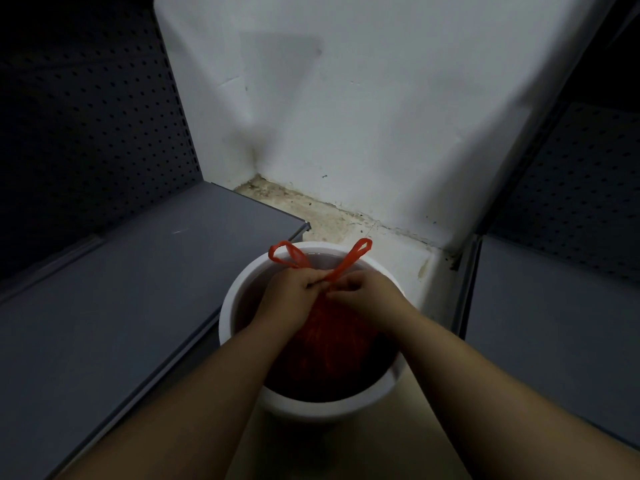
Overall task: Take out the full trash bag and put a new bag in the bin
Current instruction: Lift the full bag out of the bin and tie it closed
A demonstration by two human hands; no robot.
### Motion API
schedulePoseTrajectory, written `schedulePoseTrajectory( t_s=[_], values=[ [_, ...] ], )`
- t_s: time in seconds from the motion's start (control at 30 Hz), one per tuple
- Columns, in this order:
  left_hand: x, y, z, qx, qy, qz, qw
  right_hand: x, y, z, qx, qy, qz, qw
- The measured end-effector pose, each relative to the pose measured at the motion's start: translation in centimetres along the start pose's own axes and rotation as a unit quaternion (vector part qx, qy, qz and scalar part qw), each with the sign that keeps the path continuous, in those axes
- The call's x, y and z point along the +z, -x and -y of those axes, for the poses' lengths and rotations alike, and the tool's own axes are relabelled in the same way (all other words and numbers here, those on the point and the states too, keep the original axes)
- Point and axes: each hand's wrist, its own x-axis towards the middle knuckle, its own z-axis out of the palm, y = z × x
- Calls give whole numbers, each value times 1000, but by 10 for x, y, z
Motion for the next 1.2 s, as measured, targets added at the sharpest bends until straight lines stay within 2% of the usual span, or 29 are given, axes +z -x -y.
schedulePoseTrajectory(
  t_s=[0.1,0.2,0.33,0.5,0.67,0.8,0.87,0.93,1.0,1.1,1.2],
  values=[
    [1,-4,3,-5,23,-31,999,8,0,1,-25,79,-17,996],
    [5,-5,3,-10,35,-77,996,10,-2,-3,-13,91,-25,995],
    [7,-2,2,-1,11,-63,998,10,0,-5,-40,113,-48,992],
    [6,-1,0,38,-140,-29,989,9,5,1,-68,173,-71,980],
    [-3,0,9,165,-241,46,955,0,8,-1,-65,158,-65,983],
    [-11,0,13,194,-312,46,929,-4,7,-3,-74,141,-53,986],
    [-10,0,13,151,-230,60,959,-5,7,-4,-84,136,-42,986],
    [-10,0,9,70,-87,100,989,-5,9,-6,-114,153,-53,980],
    [-11,1,5,0,-8,116,993,-6,15,-8,-146,186,-90,967],
    [-12,2,1,-51,23,120,991,-5,26,-10,-200,266,-87,939],
    [-12,1,-5,-58,0,123,991,-1,29,-6,-206,301,-70,928]
  ],
)
